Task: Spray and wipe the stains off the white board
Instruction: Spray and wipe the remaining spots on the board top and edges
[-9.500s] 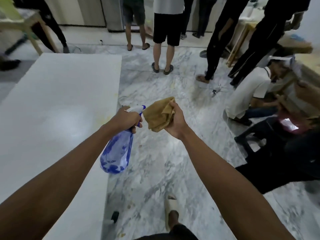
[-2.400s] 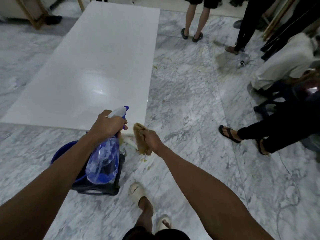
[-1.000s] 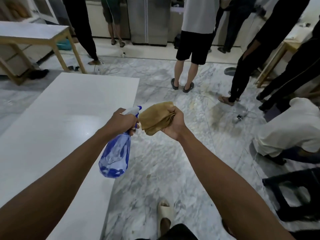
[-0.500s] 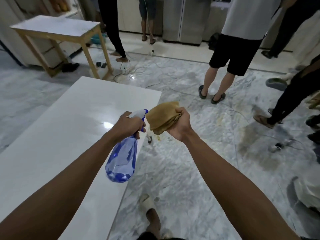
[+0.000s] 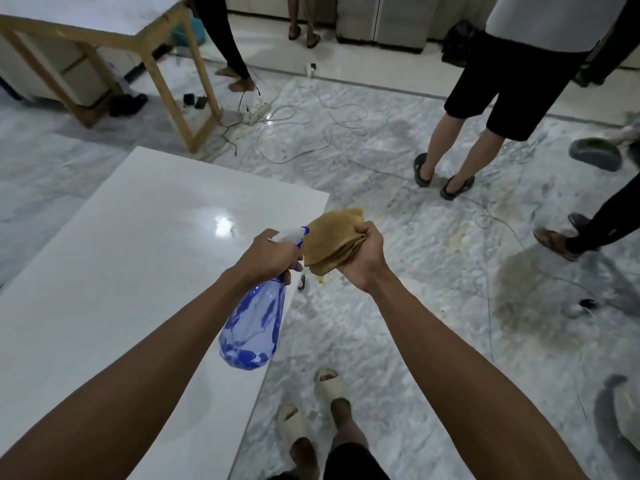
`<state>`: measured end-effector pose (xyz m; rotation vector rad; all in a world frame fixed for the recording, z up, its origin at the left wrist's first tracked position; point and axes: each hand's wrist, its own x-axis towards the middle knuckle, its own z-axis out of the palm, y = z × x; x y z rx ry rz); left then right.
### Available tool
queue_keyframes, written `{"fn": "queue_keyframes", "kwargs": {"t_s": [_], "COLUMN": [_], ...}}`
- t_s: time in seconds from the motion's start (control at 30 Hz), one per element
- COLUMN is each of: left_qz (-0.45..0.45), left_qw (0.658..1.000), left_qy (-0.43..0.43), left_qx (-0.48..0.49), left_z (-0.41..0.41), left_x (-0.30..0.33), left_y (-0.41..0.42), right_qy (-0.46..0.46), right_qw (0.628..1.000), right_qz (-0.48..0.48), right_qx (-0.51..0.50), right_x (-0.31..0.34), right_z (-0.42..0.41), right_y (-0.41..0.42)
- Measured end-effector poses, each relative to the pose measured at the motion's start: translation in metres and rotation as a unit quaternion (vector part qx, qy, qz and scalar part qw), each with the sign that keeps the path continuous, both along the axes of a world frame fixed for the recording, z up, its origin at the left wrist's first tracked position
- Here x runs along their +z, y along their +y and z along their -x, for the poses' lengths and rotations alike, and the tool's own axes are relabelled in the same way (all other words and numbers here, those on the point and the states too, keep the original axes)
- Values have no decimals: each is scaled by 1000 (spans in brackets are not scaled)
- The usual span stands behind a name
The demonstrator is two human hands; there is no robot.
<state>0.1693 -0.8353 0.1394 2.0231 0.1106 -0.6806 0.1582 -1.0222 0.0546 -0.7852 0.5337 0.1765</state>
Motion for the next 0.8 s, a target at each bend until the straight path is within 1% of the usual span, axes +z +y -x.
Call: {"fn": "queue_keyframes", "kwargs": {"t_s": [0.1, 0.27, 0.33, 0.4, 0.47, 0.57, 0.63, 0.7, 0.73, 0.8], "left_qz": [-3, -40, -41, -42, -40, -38, -41, -38, -36, -35], "left_qw": [1000, 996, 996, 995, 995, 994, 994, 993, 993, 992], "left_qy": [20, 55, 51, 30, 5, -17, -25, -29, -29, -26], "left_qx": [24, 50, 64, 80, 91, 97, 99, 104, 107, 116], "left_z": [-29, -75, -86, -97, -108, -124, -135, -146, -150, -158], "left_x": [-5, -21, -25, -26, -28, -31, -33, -34, -34, -35], "left_y": [-18, -44, -52, -58, -60, -60, -59, -57, -56, -52], "right_qy": [10, 14, 13, 24, 59, 124, 132, 126, 119, 90], "right_qw": [1000, 999, 998, 996, 992, 971, 954, 938, 921, 870], "right_qz": [-6, -1, 5, 38, 88, 182, 246, 311, 365, 482], "right_qx": [16, 51, 62, 73, 70, 94, 113, 85, 69, 58], "right_x": [-7, -16, -22, -33, -53, -89, -106, -112, -109, -105], "right_z": [-34, -83, -95, -103, -105, -109, -122, -146, -160, -194], "right_y": [-17, -42, -49, -54, -55, -52, -49, -43, -40, -32]}}
